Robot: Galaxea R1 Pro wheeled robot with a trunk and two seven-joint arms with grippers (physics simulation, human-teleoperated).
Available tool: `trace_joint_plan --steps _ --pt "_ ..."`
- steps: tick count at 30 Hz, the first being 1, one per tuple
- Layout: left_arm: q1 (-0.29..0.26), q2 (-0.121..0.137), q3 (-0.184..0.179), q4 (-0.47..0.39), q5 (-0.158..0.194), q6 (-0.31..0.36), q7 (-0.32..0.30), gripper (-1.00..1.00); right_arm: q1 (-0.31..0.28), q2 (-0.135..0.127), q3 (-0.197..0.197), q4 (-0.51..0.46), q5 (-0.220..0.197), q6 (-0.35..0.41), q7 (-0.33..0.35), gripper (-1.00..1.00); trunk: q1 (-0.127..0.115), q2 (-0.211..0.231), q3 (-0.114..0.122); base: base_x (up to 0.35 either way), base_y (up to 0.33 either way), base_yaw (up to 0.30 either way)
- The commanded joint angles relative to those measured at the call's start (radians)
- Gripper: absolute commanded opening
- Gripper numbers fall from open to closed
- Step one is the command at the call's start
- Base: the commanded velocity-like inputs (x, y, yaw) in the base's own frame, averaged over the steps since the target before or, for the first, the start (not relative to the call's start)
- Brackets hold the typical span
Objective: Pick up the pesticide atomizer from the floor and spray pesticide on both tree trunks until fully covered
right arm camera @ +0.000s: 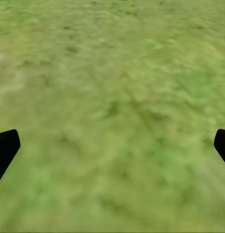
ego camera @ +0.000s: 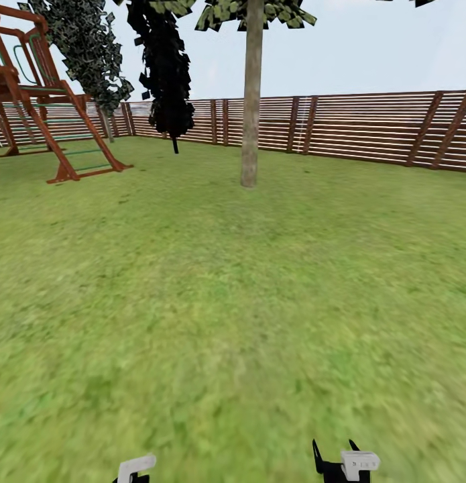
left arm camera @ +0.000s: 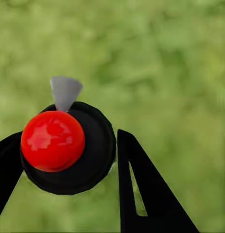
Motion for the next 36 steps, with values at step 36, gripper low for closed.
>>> trace_joint_plan --steps 36 --pt "0.0 0.0 0.0 0.0 0.0 0.0 0.001 -1.0 0.0 0.0 0.0 0.0 0.0 0.0 0.0 1.0 0.0 0.0 0.0 0.338 0.0 0.0"
